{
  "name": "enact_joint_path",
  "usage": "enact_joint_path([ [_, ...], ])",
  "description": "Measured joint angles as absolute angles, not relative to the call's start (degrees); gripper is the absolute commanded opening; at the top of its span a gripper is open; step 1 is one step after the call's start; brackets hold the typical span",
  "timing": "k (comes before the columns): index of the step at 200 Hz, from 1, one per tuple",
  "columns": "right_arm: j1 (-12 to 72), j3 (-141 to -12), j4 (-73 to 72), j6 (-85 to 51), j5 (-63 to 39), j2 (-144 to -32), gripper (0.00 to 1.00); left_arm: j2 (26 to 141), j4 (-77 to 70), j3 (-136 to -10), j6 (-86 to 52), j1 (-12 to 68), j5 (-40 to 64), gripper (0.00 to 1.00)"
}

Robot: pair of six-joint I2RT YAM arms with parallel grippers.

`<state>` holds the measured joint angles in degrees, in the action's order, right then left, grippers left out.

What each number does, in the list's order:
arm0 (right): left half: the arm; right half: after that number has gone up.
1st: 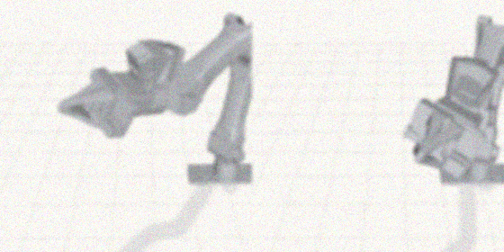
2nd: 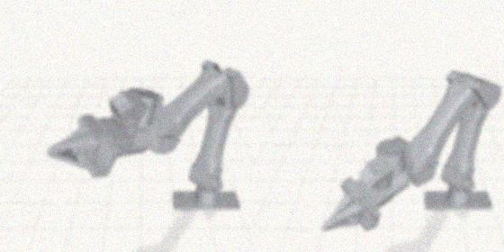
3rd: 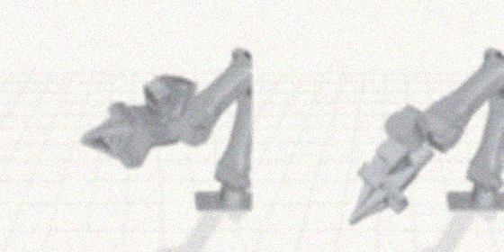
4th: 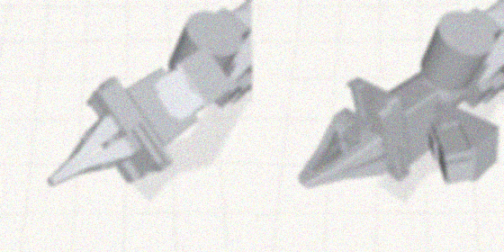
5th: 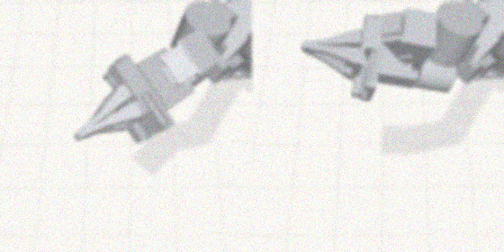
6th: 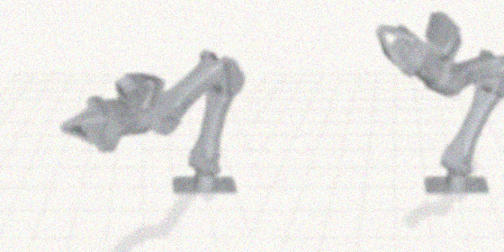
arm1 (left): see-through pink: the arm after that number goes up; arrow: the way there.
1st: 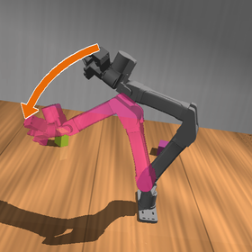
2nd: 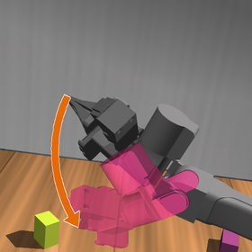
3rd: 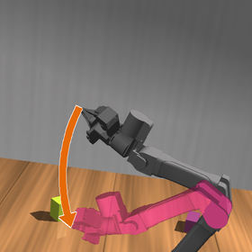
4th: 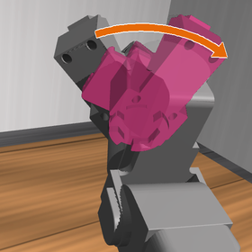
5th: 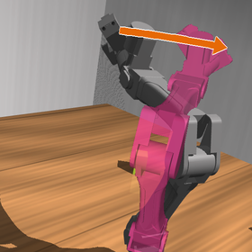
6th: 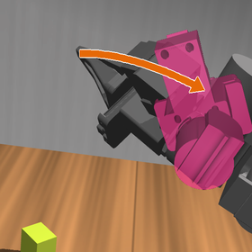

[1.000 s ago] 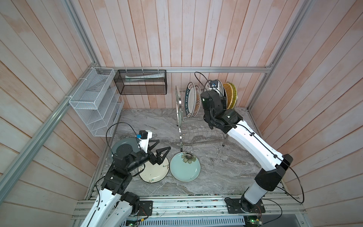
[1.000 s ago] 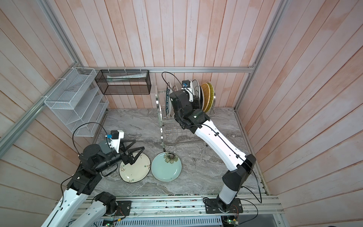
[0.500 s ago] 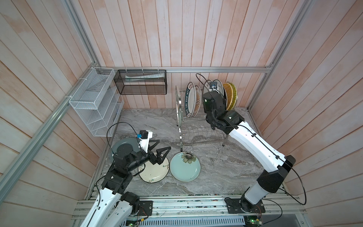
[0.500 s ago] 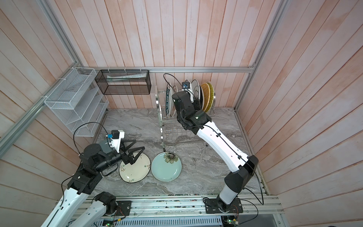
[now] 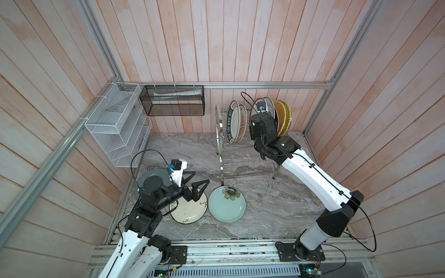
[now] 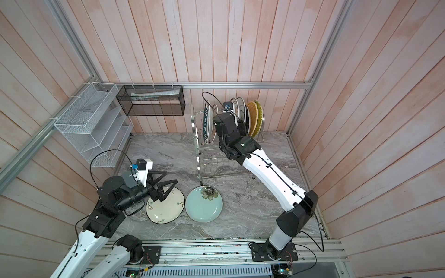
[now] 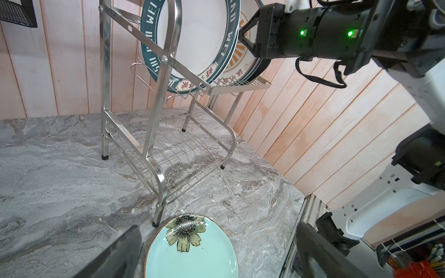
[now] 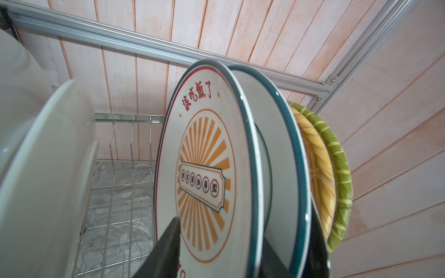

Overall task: Load plates into a dish rack
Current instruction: Place the plate on the dish rack.

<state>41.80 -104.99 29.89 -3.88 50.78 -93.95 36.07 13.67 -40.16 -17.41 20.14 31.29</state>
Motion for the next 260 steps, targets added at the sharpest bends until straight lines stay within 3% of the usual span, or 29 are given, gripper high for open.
enact_joint_path([
  [34, 41.8, -105.1, 29.8, -3.2, 49.8, -94.0, 0.62, 36.5, 13.7, -40.2, -17.4, 20.1, 31.3, 1.0],
  [99, 41.8, -106.6, 30.0, -3.2, 47.5, -92.6, 0.64, 36.7, 13.7, -40.2, -17.4, 20.1, 31.3, 1.0],
  [181, 41.8, -107.4, 29.5, -3.0, 45.0, -88.2, 0.76, 37.2, 13.7, -40.2, -17.6, 19.9, 31.2, 1.0],
  [260, 42.7, -95.7, 25.5, -5.0, 36.5, -71.3, 0.98, 37.6, 16.4, -39.4, -24.4, 19.9, 24.9, 1.0],
])
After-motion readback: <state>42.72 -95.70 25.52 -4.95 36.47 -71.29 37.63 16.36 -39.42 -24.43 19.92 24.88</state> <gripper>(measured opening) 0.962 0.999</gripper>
